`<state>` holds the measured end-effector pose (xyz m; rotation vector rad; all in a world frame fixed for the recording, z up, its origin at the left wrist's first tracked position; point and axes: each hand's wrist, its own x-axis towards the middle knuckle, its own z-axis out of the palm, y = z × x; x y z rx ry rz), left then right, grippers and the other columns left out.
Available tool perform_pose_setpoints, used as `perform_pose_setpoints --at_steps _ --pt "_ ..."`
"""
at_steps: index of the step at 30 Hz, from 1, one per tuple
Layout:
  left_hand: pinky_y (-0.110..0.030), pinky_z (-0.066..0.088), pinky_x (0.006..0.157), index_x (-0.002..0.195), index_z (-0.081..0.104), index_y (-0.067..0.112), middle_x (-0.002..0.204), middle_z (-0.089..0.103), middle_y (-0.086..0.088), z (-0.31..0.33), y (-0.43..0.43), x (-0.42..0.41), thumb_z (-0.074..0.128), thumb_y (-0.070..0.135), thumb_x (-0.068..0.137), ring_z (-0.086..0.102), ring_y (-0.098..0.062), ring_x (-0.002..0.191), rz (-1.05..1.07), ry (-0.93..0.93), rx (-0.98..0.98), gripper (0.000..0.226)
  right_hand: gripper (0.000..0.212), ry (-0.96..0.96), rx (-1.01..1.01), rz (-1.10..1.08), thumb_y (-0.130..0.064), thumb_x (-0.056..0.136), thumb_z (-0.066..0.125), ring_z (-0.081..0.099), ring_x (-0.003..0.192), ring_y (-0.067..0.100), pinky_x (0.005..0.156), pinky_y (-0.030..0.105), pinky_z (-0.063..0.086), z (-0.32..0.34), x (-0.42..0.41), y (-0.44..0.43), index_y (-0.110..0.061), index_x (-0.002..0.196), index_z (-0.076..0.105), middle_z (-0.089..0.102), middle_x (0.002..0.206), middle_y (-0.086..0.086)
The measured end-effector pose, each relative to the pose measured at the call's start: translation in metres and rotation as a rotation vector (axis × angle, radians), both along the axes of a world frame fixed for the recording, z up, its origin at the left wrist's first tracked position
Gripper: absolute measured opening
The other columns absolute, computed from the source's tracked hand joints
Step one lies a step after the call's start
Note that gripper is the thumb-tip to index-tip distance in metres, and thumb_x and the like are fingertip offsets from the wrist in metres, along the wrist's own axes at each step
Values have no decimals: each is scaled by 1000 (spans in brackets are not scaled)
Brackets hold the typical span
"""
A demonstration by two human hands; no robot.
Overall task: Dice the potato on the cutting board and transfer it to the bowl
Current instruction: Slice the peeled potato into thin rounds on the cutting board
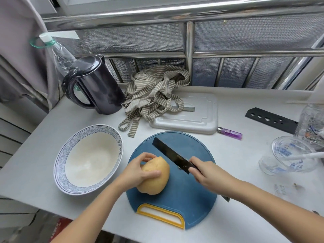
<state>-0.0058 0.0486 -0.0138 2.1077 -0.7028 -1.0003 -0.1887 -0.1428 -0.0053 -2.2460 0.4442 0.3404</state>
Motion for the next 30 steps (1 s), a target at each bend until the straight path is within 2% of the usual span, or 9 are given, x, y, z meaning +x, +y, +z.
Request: perform_pose_setpoints --at_steps 2,4,8,10,12,15,19,24,30 --pt "-31 54 83 107 59 42 113 60 11 -6 8 2 78 63 48 61 -10 102 75 74 -33 65 11 13 -77 58 -33 102 36 54 72 25 71 41 44 -4 4 10 -25 96 38 55 75 0" --pt "-35 52 89 109 58 42 113 61 12 -11 12 -2 72 68 52 60 -8 104 113 27 -56 64 12 6 -88 54 -33 102 36 53 74 26 71 41 43 -6 8 17 -23 98 40 56 80 2" --pt "-26 37 101 116 49 45 121 51 22 -17 11 -29 44 62 81 44 10 114 23 -406 -129 39 25 22 -161 55 -36 103 33 51 76 28 70 40 42 -7 12 23 -15 107 47 60 90 10" --pt "-26 35 104 126 50 34 128 48 12 -23 9 -44 49 58 83 42 -1 119 -35 -633 -158 49 31 12 -172 64 -39 103 30 52 76 31 71 42 42 -5 13 26 -14 105 47 57 83 8" --pt "-25 37 101 132 45 31 131 45 7 -30 10 -52 59 62 74 42 -11 119 -64 -770 -151 66 35 -15 -141 53 -41 104 24 47 70 30 69 42 39 1 12 29 -14 99 46 46 69 0" --pt "-21 36 96 131 41 38 129 41 8 -34 14 -48 62 60 71 43 -12 116 -10 -762 -162 68 36 -44 -145 63 -40 104 19 42 66 28 69 44 39 10 10 35 -14 100 43 37 63 -4" --pt "-25 41 94 129 42 40 129 45 3 -37 19 -46 64 56 70 45 -13 116 19 -754 -189 65 29 -38 -248 75 -41 104 16 40 68 28 64 41 31 13 3 47 -19 100 34 33 65 -7" --pt "-26 41 93 124 47 37 127 44 3 -41 20 -47 65 52 69 47 -15 114 54 -770 -226 60 24 -45 -274 88 -43 104 15 42 68 26 66 41 35 16 -3 54 -22 96 26 48 77 -2" --pt "-25 41 91 121 49 36 120 47 0 -40 18 -46 65 53 67 49 -16 112 51 -768 -222 58 26 -45 -300 118 -43 103 15 43 67 27 65 42 36 18 -6 49 -21 96 26 46 75 -3"
